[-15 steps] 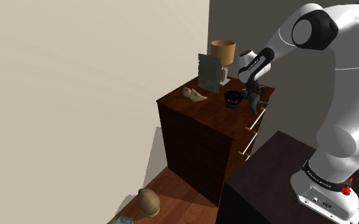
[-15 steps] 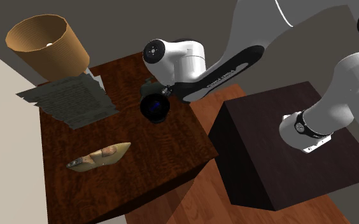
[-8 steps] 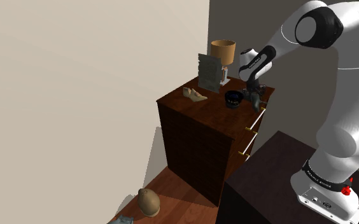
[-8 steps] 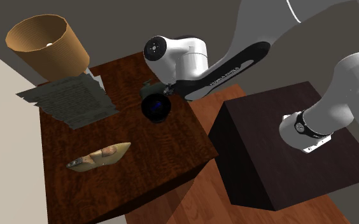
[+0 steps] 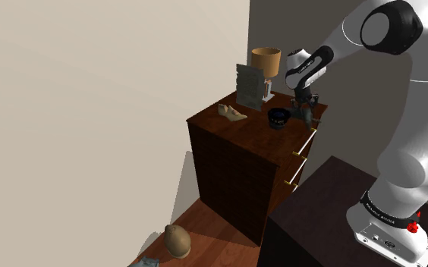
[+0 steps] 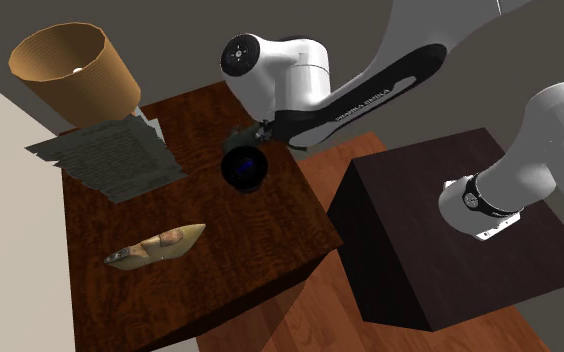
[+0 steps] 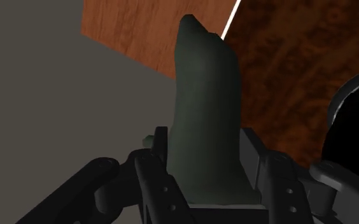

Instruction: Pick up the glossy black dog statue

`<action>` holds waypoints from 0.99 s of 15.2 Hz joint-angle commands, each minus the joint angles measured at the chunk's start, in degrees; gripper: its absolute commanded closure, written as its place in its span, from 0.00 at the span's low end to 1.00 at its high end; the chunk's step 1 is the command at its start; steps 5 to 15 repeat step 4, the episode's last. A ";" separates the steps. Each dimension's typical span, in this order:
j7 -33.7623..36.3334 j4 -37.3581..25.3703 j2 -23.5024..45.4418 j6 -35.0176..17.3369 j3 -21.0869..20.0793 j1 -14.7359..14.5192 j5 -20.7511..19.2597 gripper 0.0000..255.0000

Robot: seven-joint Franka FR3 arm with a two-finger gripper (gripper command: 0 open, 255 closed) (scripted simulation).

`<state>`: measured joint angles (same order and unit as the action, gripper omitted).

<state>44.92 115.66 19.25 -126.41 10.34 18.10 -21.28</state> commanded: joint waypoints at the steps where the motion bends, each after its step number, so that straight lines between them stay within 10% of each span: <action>1: -0.23 -0.29 -0.97 1.29 -0.10 -0.19 0.14 1.00; 15: -0.46 -0.47 -1.53 2.00 -0.11 -0.22 0.21 1.00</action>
